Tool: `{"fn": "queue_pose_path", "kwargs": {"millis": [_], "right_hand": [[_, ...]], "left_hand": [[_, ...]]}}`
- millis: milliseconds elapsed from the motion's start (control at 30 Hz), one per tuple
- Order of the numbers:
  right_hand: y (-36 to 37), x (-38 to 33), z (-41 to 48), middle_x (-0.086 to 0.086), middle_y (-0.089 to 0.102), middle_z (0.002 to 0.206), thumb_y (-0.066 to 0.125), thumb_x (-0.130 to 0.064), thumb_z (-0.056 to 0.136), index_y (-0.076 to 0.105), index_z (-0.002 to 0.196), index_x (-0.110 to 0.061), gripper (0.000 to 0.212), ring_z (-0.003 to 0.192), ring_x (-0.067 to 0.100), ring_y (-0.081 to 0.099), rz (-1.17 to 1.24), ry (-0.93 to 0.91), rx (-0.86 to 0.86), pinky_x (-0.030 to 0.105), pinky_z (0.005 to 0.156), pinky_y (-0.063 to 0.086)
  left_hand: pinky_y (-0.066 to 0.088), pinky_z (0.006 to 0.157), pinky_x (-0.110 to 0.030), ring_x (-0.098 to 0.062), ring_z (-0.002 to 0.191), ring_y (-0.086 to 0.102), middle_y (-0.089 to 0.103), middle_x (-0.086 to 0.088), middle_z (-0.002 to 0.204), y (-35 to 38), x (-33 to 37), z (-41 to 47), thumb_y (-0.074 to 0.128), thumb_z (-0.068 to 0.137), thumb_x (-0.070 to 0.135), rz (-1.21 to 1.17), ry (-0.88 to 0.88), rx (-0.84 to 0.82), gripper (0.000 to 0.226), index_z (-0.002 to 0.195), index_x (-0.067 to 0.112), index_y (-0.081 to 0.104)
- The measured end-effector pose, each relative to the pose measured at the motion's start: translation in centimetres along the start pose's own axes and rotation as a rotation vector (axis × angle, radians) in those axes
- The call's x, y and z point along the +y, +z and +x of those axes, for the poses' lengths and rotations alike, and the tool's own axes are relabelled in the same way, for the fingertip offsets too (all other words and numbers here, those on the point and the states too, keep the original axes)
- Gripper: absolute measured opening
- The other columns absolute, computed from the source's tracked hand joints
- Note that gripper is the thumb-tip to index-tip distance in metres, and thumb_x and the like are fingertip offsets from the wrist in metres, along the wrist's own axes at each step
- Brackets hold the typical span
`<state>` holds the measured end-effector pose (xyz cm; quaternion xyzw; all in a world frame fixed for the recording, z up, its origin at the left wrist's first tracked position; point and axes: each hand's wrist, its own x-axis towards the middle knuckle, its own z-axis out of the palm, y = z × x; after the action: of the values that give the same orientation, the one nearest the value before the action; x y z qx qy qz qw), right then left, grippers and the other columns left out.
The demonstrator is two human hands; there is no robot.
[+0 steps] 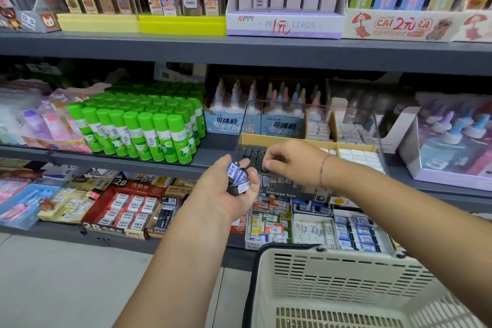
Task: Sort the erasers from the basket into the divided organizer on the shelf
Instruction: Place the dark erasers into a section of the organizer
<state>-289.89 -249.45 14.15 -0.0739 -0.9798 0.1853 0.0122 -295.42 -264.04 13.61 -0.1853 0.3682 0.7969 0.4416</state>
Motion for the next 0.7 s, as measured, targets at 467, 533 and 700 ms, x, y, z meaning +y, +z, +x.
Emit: {"fn": "queue_pose_path", "kwargs": {"millis": [467, 533, 700], "right_hand": [[-1.4, -2.5, -3.5, -0.007, 0.046, 0.095, 0.078, -0.029, 0.075, 0.071, 0.098, -0.033, 0.025, 0.09, 0.009, 0.05, 0.166, -0.228, 0.056, 0.033, 0.084, 0.047], [-1.4, -2.5, -3.5, -0.011, 0.044, 0.094, 0.078, -0.029, 0.075, 0.07, 0.099, -0.036, 0.027, 0.09, 0.008, 0.047, 0.155, -0.238, 0.049, 0.031, 0.084, 0.047], [-1.6, -3.0, -3.7, -0.01, 0.043, 0.096, 0.078, -0.022, 0.075, 0.069, 0.1, -0.03, 0.028, 0.083, 0.011, 0.051, 0.138, -0.269, -0.022, 0.024, 0.075, 0.048]], "left_hand": [[0.048, 0.07, -0.042, -0.029, 0.083, 0.059, 0.062, -0.023, 0.087, 1.0, -0.9, -1.9, 0.036, 0.103, 0.033, 0.037, -0.109, -0.169, 0.046, 0.097, -0.009, 0.053], [0.047, 0.075, -0.047, -0.031, 0.086, 0.06, 0.062, -0.024, 0.09, 1.0, -0.9, -2.0, 0.035, 0.103, 0.034, 0.047, -0.115, -0.176, 0.047, 0.099, -0.009, 0.054], [0.045, 0.063, -0.045, -0.032, 0.074, 0.061, 0.066, -0.024, 0.071, 1.0, -1.1, -2.2, 0.033, 0.104, 0.031, 0.128, -0.1, -0.152, 0.047, 0.092, -0.008, 0.056]]}}
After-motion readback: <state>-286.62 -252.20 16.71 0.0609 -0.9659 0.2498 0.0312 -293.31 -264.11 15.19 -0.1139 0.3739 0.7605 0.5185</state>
